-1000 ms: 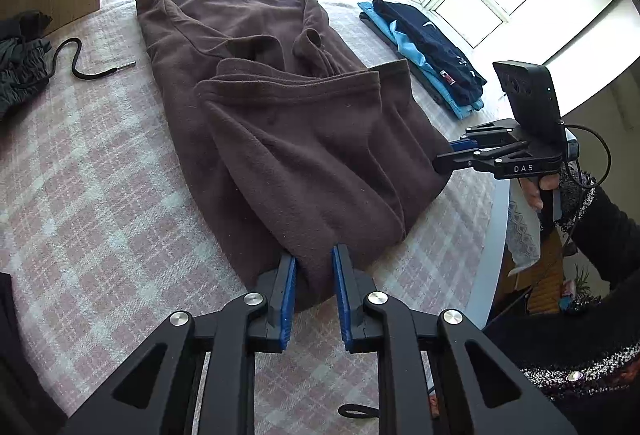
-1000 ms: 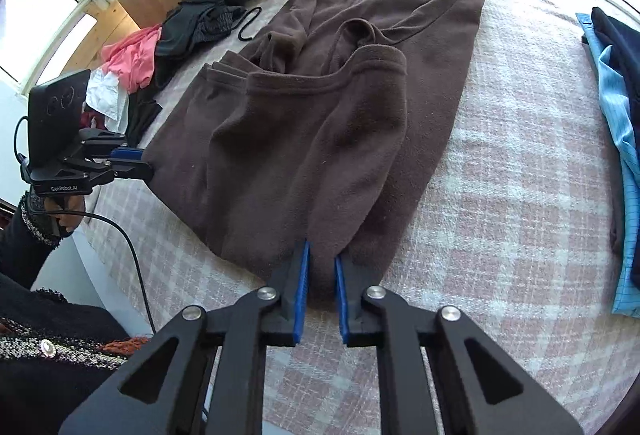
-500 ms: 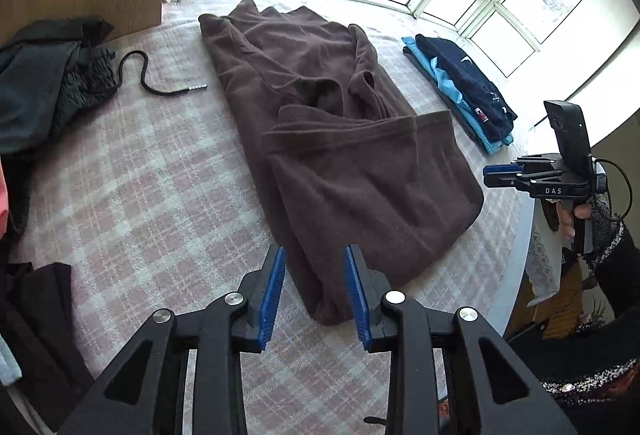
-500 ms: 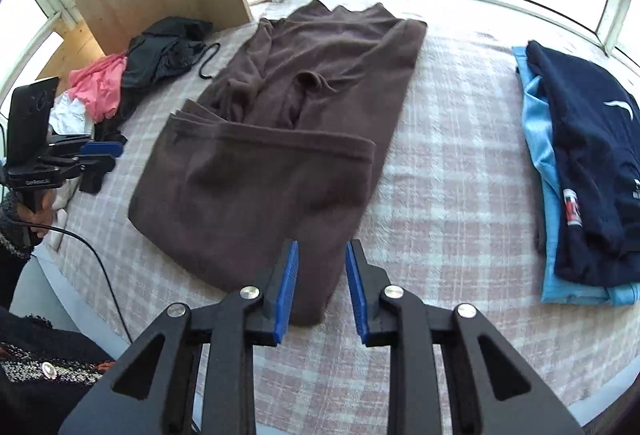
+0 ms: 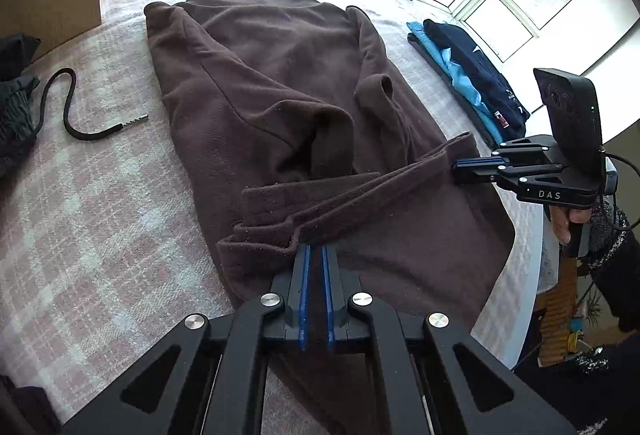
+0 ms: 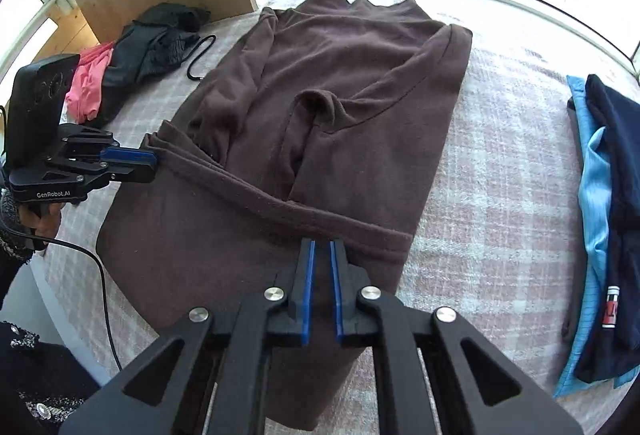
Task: Fold clothes
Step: 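Grasp opposite ends of the folded brown fleece with both grippers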
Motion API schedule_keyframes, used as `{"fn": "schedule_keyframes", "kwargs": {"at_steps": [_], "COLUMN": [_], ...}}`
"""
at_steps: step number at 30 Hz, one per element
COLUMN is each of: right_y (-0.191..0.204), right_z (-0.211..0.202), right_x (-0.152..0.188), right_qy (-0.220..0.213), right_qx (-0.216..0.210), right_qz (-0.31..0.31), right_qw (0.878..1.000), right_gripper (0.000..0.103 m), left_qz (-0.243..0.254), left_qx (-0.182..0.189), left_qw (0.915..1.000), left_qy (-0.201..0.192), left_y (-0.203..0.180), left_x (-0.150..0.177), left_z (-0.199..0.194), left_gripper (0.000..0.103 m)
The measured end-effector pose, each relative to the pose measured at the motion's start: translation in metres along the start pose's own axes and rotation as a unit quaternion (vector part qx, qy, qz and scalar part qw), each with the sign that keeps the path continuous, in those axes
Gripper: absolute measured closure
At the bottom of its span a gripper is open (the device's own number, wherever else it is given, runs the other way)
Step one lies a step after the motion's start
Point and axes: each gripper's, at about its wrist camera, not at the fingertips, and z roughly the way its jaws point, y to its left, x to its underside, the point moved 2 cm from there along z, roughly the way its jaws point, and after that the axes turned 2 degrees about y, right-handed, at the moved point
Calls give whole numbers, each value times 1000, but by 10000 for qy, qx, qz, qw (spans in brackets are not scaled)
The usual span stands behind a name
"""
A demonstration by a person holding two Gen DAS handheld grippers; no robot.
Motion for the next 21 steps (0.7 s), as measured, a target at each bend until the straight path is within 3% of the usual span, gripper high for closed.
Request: {"fn": "schedule_keyframes", "kwargs": {"at_steps": [3,4,6,7,10,12,15,17,21], "right_y": [6,-1,-16,-20,-19,-6,24,44,65], "right_z": [19,33,34,27,-2,-22,-42,-44,-31], "right_x": [-10,-10,-6,-4,10,29,63,82,101], "right_qy": [119,304,205,185,90,137,263,317,456], "right_qx": [222,358,16,-7,-4,-127,-173,-126,147], "right_qz": [-188,-133,63,176,185,-117,-739,-1213,-1858], "right_qw": [9995,9988,9998,9997,9998,9998,9968,9920,9814], "right_gripper": [93,93,95,95,92,79,62,62,60], "left_qz": [308,434,530,504,312,351,861,1222,1978], "left_qx": [0,31,-148,-268,-122,-205,-306,-344,-535], "left_qw": [9993,9986,9982,9983,9994,9991,9957,9918,9787], "left_qy": [-212,-295,-219,-119,-108,-140,-164,-143,81], "left_y": [-18,-24,-23,-17,0,1,-19,-35,-60], "left_x": [-7,-10,-16,-19,-17,-12,10,25,41], "left_z": [-7,-8,3,12,8,-8,-36,-52,-39], "left_gripper": [69,67,65,70,76,75,57,51,44]}}
